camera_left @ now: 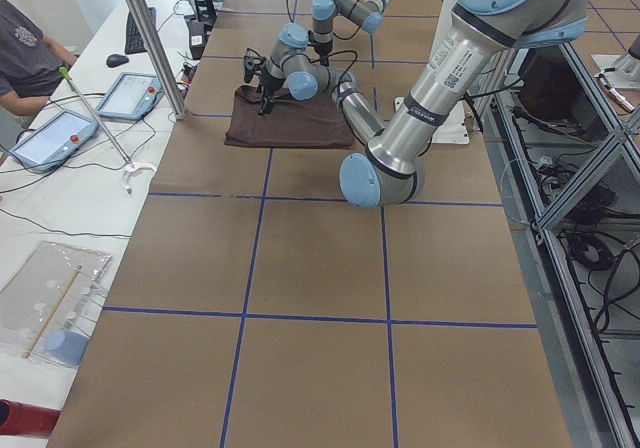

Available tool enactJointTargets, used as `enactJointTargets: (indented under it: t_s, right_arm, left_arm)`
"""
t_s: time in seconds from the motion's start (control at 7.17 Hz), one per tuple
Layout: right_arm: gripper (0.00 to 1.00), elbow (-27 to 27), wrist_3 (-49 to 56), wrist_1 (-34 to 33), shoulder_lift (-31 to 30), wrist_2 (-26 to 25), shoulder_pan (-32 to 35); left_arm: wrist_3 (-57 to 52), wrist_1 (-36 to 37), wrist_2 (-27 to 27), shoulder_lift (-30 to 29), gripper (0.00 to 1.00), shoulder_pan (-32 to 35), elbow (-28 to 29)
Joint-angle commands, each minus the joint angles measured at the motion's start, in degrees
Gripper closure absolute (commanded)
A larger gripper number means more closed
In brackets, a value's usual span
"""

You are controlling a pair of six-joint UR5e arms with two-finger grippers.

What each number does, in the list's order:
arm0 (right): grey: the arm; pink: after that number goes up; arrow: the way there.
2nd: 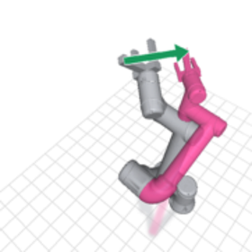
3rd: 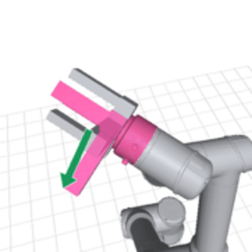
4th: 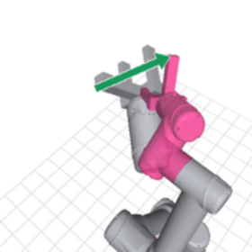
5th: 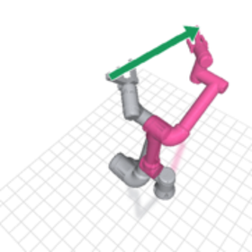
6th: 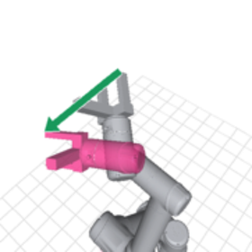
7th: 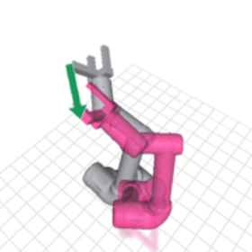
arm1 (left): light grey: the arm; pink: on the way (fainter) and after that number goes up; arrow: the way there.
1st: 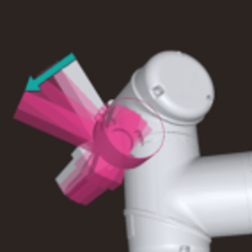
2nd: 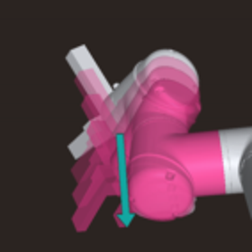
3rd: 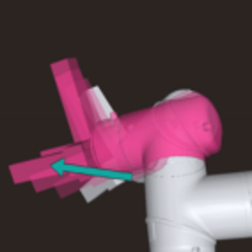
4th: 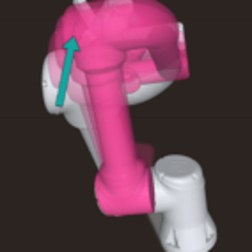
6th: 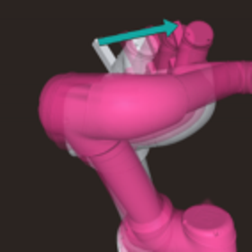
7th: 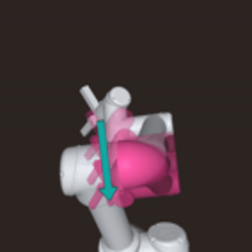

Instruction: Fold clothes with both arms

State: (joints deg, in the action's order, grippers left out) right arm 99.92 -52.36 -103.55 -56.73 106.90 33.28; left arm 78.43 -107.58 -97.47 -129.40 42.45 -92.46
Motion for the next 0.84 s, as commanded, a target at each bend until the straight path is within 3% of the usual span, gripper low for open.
enactJointTargets:
  t_s: [0.0, 0.14, 0.28, 0.7]
  right_arm:
    - [0.0, -13.88, -0.8, 6.28, 11.07, 0.15, 2.39]
    - [0.0, -20.75, -0.81, 14.96, 12.59, 0.15, 4.06]
    - [0.0, -24.64, 0.06, 16.87, 13.74, 0.15, 5.2]
    - [0.01, -27.84, -0.19, 17.07, 14.37, 0.41, 5.39]
  left_arm:
    - [-0.47, -0.09, -0.7, 0.46, 0.0, 0.0, 0.09]
    - [-0.47, -0.18, -0.71, 0.46, 0.0, 0.0, 0.18]
    - [-0.47, -0.18, -0.71, 0.46, 0.0, 0.0, 0.18]
    - [-0.47, -0.35, -0.62, 0.55, 0.0, 0.09, 0.27]
